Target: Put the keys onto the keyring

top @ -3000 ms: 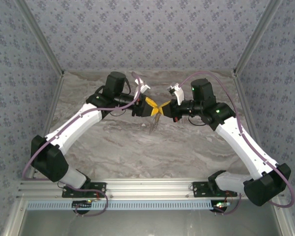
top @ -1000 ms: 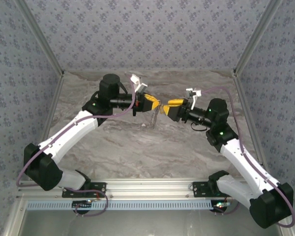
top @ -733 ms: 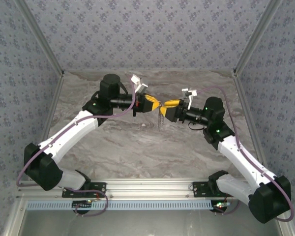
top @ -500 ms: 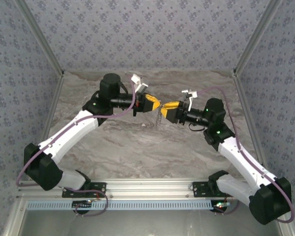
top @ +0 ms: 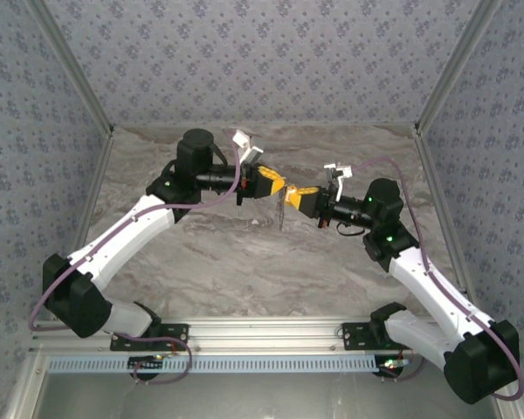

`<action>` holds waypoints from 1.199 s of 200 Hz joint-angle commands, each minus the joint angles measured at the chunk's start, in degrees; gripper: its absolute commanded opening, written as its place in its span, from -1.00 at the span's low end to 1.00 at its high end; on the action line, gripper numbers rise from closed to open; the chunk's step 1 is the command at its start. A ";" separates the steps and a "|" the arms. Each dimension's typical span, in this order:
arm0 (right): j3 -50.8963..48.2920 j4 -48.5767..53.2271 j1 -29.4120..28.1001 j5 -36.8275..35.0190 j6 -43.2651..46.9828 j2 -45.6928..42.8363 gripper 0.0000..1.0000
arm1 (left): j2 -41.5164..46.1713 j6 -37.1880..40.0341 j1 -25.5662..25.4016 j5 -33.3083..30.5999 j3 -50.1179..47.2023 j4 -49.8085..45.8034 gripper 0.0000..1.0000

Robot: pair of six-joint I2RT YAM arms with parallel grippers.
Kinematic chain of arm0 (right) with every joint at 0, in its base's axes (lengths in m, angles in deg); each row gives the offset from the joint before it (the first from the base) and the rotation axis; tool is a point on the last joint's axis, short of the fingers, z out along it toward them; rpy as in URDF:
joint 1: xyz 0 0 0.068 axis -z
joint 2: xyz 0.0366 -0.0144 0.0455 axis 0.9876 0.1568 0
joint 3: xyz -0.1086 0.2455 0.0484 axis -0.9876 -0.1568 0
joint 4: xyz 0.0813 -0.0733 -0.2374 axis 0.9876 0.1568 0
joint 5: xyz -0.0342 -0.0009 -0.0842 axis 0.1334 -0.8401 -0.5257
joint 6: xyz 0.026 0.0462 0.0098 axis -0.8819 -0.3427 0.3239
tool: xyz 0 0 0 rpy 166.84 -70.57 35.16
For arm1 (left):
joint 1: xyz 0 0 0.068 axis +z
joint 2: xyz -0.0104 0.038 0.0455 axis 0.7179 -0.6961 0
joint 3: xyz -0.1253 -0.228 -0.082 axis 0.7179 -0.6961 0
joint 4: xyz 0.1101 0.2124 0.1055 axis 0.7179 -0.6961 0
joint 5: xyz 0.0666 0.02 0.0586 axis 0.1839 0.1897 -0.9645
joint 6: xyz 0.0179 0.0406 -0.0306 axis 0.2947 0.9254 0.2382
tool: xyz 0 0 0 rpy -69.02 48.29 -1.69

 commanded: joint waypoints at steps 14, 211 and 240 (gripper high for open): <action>-0.49 -0.78 0.20 1.43 -0.07 -0.56 -1.00 | 0.37 -0.22 -0.45 1.56 2.61 1.21 -1.00; 3.68 8.64 -2.80 5.16 4.37 4.05 -1.00 | -1.52 -1.70 -1.57 -0.10 1.88 5.23 -1.00; 3.92 15.49 -1.14 5.49 7.95 0.90 -0.61 | -1.55 -2.09 -1.74 -0.52 1.35 6.64 -1.00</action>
